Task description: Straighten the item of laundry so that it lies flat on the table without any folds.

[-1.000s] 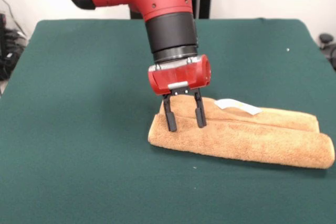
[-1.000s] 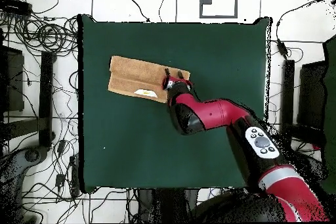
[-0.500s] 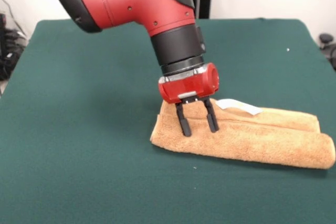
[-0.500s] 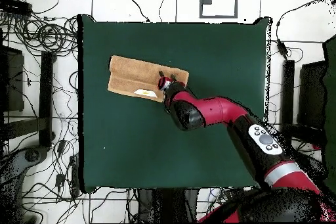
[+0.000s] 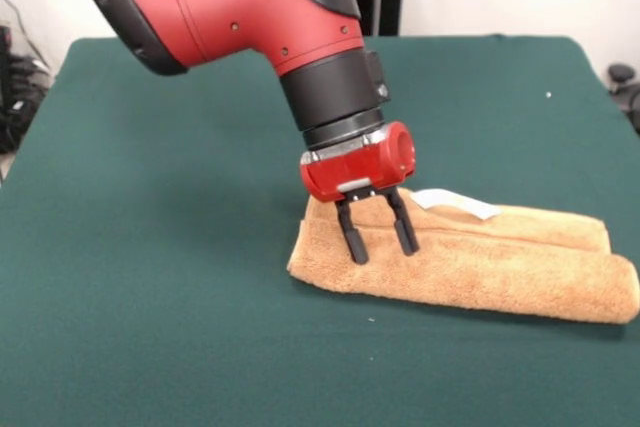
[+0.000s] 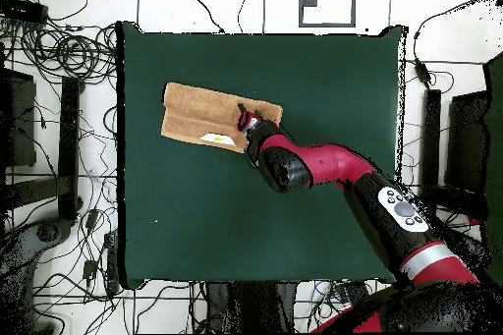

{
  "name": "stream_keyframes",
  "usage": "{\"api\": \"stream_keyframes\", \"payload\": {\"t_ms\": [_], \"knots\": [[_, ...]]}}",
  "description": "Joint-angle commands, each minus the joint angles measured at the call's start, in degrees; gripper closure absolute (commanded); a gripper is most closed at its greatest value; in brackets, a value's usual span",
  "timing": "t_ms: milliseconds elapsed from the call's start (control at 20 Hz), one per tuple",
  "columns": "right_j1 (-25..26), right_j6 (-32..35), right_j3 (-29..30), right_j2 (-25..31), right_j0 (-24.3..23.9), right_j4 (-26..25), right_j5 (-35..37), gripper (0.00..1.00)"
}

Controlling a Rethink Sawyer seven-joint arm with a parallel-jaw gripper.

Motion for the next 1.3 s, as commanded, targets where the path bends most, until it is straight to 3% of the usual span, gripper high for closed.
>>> {"api": "stream_keyframes", "payload": {"t_ms": [50,450,1300], "knots": [[4.3,-8.1,3.6,6.9,2.5,-1.1,10.2,0.00],[-1.3,0.0,5.1,0.6,7.5,4.1,12.7,0.00],[1.8,-3.5,4.2,2.3,5.7,5.7,15.1,0.00]]}}
